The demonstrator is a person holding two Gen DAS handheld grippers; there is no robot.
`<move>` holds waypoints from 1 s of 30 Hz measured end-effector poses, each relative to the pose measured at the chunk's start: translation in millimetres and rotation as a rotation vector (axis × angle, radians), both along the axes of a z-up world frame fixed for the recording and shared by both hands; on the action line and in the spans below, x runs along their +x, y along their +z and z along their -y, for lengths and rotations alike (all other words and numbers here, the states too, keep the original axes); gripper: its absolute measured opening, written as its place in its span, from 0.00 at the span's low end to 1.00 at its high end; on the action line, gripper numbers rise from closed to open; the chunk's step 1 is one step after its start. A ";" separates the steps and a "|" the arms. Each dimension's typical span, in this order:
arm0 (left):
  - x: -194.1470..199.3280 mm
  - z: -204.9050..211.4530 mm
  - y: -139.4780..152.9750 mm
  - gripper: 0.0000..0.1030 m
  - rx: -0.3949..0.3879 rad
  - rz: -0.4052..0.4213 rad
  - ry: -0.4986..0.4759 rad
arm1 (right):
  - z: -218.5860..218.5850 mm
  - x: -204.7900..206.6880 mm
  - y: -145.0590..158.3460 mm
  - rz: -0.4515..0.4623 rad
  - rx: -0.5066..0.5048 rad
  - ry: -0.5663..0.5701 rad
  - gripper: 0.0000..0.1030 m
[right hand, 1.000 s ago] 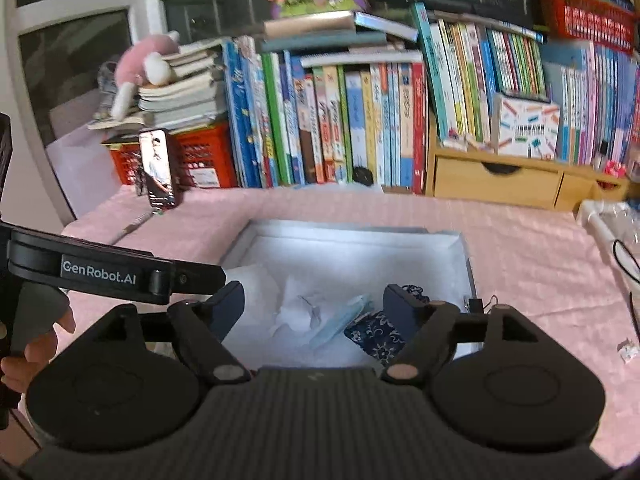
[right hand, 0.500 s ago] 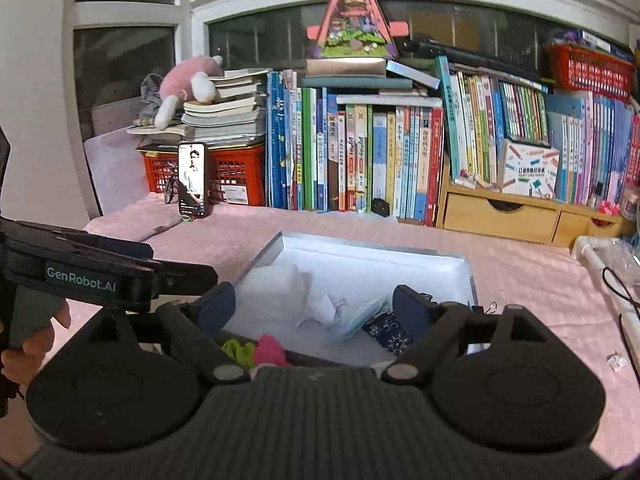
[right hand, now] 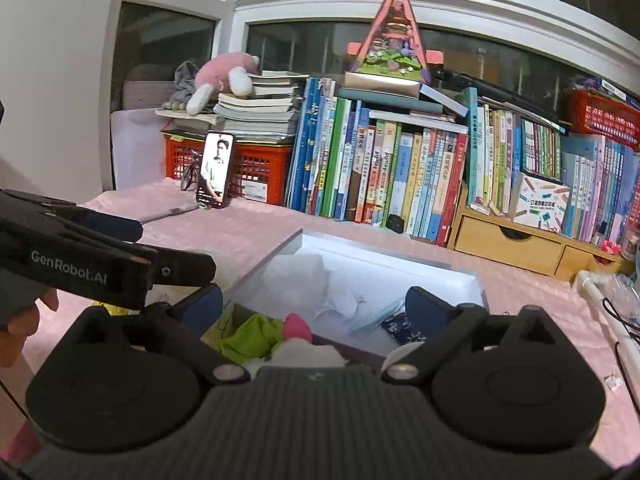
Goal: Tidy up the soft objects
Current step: 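Withdraw both tools from the tray back toward the table items, then approach and grasp the yellow sequin mesh ball with the left tool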
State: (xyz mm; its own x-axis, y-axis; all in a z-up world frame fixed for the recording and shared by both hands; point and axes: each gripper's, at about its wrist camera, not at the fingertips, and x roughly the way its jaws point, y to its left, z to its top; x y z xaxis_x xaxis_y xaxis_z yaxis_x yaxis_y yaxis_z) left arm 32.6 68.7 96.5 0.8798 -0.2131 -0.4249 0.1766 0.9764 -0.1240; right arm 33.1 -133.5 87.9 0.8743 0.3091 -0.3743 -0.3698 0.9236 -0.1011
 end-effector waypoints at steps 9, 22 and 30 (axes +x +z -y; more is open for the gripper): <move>-16.1 -13.2 -24.1 0.99 0.012 -0.001 0.077 | -1.7 -13.1 -22.0 0.020 0.019 -0.007 1.00; -23.9 -21.1 -54.0 1.00 0.054 -0.009 0.167 | -12.8 -27.6 -50.0 0.076 -0.049 0.000 1.00; -22.2 -22.3 -68.9 1.00 0.094 -0.030 0.202 | -24.7 -31.8 -57.8 0.098 -0.111 0.024 1.00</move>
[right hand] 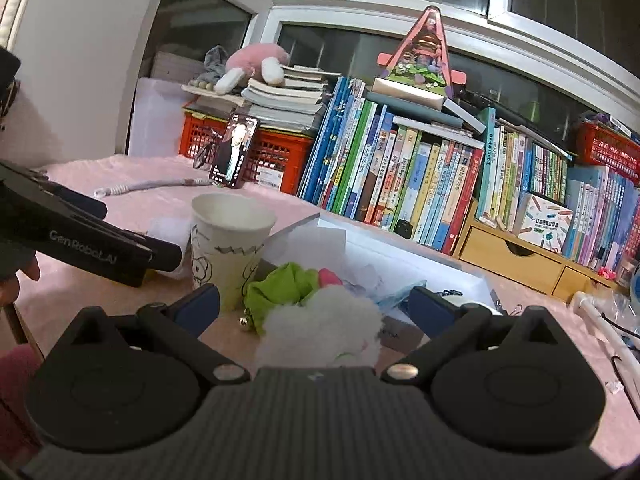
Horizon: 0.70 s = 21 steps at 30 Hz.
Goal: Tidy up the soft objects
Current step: 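Approach and grasp the yellow sequin mesh ball with the left tool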
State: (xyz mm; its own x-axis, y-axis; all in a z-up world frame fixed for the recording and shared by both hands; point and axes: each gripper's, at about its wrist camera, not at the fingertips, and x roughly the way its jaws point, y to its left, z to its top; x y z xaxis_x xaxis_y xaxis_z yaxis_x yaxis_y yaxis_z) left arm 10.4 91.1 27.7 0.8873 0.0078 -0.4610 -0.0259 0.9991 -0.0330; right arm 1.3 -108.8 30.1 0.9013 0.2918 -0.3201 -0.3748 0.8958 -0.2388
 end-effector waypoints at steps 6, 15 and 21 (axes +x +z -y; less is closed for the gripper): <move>1.1 -0.5 -9.7 1.00 0.034 -0.015 0.028 | -0.2 0.6 -9.9 -0.028 0.000 -0.005 1.00; 4.1 -1.5 -16.8 1.00 0.051 -0.019 0.049 | -1.4 2.3 -20.3 -0.076 0.042 -0.021 1.00; 7.1 -5.6 -20.6 1.00 0.051 -0.028 0.068 | -2.4 4.7 -25.5 -0.108 0.081 -0.039 1.00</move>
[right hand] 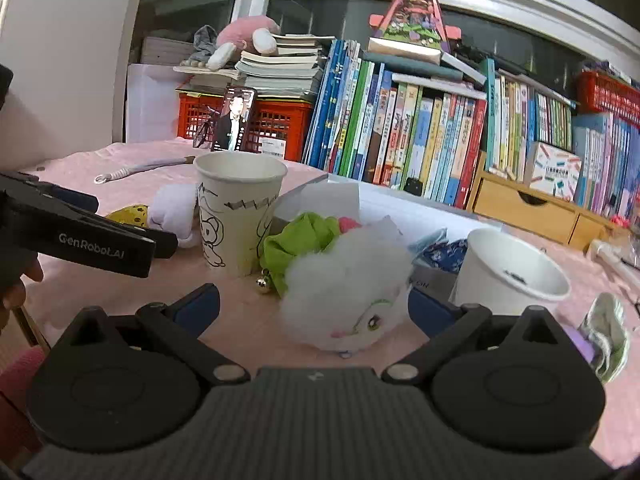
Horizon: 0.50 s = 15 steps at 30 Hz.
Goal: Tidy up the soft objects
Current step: 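Approach and grasp the yellow sequin mesh ball with the left tool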
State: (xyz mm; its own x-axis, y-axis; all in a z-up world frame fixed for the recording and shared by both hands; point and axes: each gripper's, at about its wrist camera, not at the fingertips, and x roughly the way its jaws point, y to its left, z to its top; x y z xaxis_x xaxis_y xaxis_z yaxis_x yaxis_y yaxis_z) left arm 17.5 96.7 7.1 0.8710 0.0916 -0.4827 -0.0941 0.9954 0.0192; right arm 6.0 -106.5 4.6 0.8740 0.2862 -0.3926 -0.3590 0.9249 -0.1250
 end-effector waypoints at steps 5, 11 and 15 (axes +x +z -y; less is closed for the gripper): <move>2.6 -3.6 -3.0 1.00 -0.003 -0.009 0.017 | -0.9 3.2 -3.1 -0.014 0.022 -0.022 1.00; 4.9 -7.3 -8.1 0.99 -0.014 -0.023 0.033 | -1.7 11.9 -6.5 -0.037 0.051 -0.080 1.00; 7.8 -10.7 -9.6 0.94 -0.020 -0.029 0.045 | -3.3 19.7 -9.3 -0.066 0.061 -0.123 1.00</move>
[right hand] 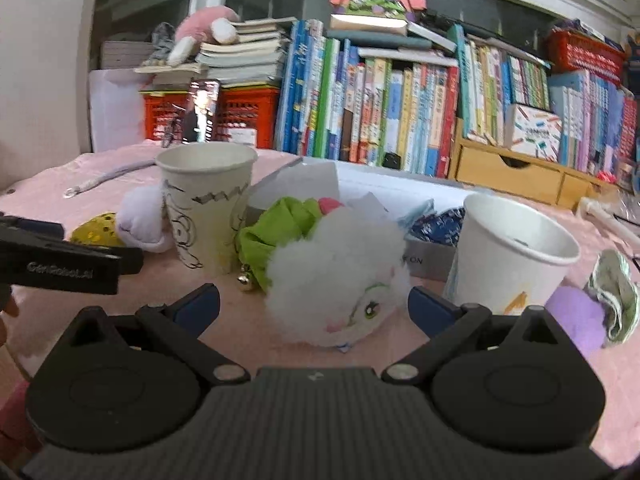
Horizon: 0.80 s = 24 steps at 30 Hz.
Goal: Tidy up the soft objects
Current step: 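Approach and grasp the yellow sequin mesh ball with the left tool, then lift the yellow ball with the left tool while the right tool grasps the white fluffy plush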
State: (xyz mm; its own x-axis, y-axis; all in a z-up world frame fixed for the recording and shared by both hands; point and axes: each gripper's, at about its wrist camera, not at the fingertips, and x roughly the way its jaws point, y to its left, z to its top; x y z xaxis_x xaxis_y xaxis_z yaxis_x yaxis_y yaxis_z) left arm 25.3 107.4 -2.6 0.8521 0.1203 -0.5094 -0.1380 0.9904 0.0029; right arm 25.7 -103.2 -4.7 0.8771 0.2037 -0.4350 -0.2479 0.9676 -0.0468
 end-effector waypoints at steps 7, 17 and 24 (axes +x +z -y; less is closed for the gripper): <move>8.2 -8.1 -2.5 0.81 -0.029 -0.029 0.013 | -1.7 13.4 -3.6 -0.033 0.024 -0.051 0.98; 10.2 -8.9 -4.1 0.60 -0.003 -0.028 0.035 | -2.7 21.7 -8.0 -0.075 0.021 -0.072 0.73; 1.0 -10.1 1.5 0.49 -0.023 -0.035 0.040 | 1.9 20.4 -7.0 -0.081 0.021 -0.096 0.53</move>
